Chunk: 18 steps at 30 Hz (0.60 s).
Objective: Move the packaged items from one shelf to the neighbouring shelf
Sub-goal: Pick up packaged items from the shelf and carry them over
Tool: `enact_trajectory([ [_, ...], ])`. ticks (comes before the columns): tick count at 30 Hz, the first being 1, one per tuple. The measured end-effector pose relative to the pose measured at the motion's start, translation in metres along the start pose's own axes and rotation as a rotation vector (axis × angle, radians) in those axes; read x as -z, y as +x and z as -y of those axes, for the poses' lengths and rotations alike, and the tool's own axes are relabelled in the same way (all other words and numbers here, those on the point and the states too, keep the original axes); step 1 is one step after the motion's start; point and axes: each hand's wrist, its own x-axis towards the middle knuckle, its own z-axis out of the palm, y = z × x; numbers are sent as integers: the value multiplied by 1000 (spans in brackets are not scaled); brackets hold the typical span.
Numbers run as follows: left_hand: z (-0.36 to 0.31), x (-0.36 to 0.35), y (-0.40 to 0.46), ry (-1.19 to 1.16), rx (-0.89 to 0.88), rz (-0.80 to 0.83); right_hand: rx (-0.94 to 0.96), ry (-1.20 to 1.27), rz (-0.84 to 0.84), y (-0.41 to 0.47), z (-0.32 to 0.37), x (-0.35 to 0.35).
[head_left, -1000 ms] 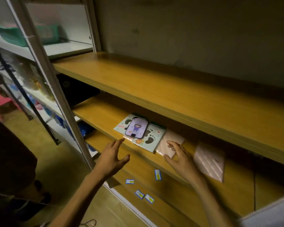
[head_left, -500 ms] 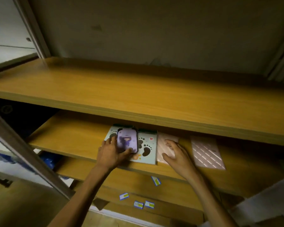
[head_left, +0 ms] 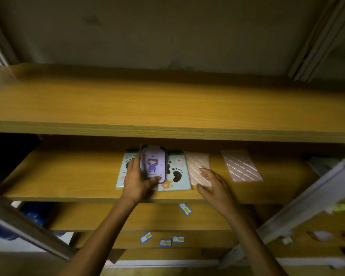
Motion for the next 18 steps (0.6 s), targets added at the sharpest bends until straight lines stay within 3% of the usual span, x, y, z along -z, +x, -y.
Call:
enact_trajectory([
  [7, -1, 18, 3, -348, 224, 26, -62, -12, 5, -4, 6, -9],
  [12, 8, 35, -6, -505, 231, 140, -73, -88, -32, 1, 15, -23],
  [18, 10, 56, -22, -706, 265, 91, -116, -343, -48, 11, 33, -41],
])
